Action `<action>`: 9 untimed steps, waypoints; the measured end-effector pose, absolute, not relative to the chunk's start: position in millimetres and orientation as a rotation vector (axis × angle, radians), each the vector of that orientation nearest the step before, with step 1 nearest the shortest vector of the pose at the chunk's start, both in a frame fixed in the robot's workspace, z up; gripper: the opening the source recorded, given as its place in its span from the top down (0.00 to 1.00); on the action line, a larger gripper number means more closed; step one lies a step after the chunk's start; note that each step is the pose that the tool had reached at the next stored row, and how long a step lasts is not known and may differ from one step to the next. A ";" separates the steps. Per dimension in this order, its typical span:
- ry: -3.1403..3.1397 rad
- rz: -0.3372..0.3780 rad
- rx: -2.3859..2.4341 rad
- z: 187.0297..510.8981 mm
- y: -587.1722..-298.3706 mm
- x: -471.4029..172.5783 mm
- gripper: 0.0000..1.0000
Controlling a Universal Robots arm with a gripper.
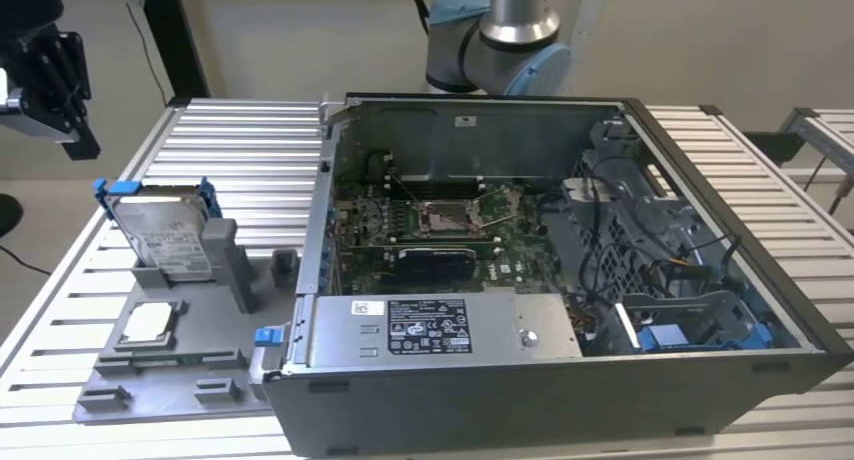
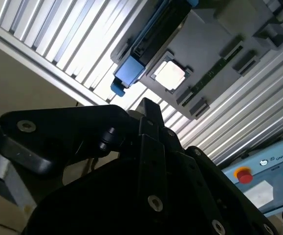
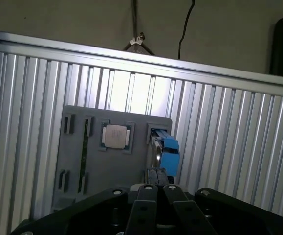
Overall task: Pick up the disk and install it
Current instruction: 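Pick up the disk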
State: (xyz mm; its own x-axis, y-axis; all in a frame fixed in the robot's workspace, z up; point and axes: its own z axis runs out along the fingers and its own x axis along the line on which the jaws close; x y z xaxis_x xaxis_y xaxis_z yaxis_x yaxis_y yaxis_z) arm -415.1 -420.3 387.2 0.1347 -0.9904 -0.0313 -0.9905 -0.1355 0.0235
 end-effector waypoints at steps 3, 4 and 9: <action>2.063 0.061 -2.365 387.2 -420.3 -415.1 1.00; 2.063 0.061 -2.365 387.2 -420.3 -415.1 0.00; 2.061 0.061 -2.366 387.2 -420.3 -415.1 0.00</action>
State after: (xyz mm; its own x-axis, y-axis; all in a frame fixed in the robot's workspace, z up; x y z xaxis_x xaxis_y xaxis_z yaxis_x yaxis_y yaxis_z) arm -415.1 -420.3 387.2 0.1366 -0.9901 -0.0313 -0.9902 -0.1374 0.0235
